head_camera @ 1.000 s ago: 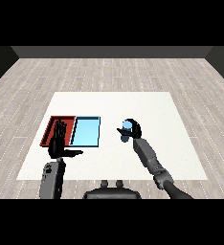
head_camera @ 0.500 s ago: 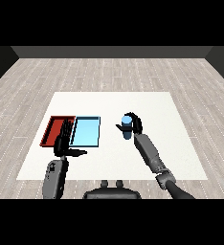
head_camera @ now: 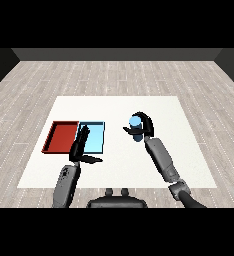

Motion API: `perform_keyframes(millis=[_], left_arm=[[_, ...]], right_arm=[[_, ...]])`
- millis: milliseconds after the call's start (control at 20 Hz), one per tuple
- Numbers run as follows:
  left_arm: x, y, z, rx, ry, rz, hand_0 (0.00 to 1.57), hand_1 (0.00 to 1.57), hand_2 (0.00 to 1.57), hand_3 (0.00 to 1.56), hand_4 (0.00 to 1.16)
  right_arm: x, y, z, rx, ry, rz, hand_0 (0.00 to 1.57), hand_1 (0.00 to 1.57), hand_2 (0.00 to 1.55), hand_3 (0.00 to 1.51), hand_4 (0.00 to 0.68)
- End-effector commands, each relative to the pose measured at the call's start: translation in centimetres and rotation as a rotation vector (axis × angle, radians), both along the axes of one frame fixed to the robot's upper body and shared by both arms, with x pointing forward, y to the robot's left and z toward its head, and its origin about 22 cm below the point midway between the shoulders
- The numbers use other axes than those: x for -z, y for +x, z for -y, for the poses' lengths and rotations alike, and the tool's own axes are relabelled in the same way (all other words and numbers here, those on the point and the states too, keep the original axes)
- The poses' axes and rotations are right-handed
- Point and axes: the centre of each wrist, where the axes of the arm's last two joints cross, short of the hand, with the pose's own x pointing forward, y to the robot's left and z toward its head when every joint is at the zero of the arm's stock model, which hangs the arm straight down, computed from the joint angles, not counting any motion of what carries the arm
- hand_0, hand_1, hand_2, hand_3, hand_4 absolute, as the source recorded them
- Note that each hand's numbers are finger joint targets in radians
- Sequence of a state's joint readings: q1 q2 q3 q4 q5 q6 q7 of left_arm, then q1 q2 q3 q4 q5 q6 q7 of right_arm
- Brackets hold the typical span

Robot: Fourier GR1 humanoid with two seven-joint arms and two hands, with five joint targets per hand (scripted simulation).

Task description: Pick the blue can and put it in the blue box

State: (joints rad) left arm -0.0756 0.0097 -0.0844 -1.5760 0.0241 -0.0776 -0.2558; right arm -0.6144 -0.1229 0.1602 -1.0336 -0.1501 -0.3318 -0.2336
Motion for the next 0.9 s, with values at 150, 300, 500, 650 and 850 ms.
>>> perform_keyframes(millis=[150,300,500,650,850], left_arm=[[0.5,0.5,2.3,0.047,-0.010,-0.033,0.00,0.00,0.00,0.00,0.00],[0.5,-0.3,4.2,0.065,-0.024,-0.041,0.00,0.00,0.00,0.00,0.00],[2.1,2.2,4.1,0.087,-0.016,-0.088,0.00,0.00,0.00,0.00,0.00],[2.8,1.5,4.3,0.111,-0.057,-0.134,0.00,0.00,0.00,0.00,0.00],[1.5,0.2,7.1,0.122,-0.043,-0.149,0.00,0.00,0.00,0.00,0.00]], right_arm=[[-1.5,-3.0,-1.0,-0.012,-0.036,0.031,1.44,1.44,1.45,1.40,0.606],[-2.3,-5.6,-0.8,-0.018,-0.027,0.028,1.44,1.44,1.45,1.40,0.606],[-2.0,-5.3,-2.9,-0.026,-0.067,0.031,1.44,1.44,1.45,1.40,0.615],[-2.8,-7.5,-3.0,-0.078,-0.064,0.057,1.45,1.45,1.45,1.40,0.612],[-3.4,-5.9,-4.0,-0.056,-0.057,0.053,1.46,1.46,1.46,1.40,0.610]])
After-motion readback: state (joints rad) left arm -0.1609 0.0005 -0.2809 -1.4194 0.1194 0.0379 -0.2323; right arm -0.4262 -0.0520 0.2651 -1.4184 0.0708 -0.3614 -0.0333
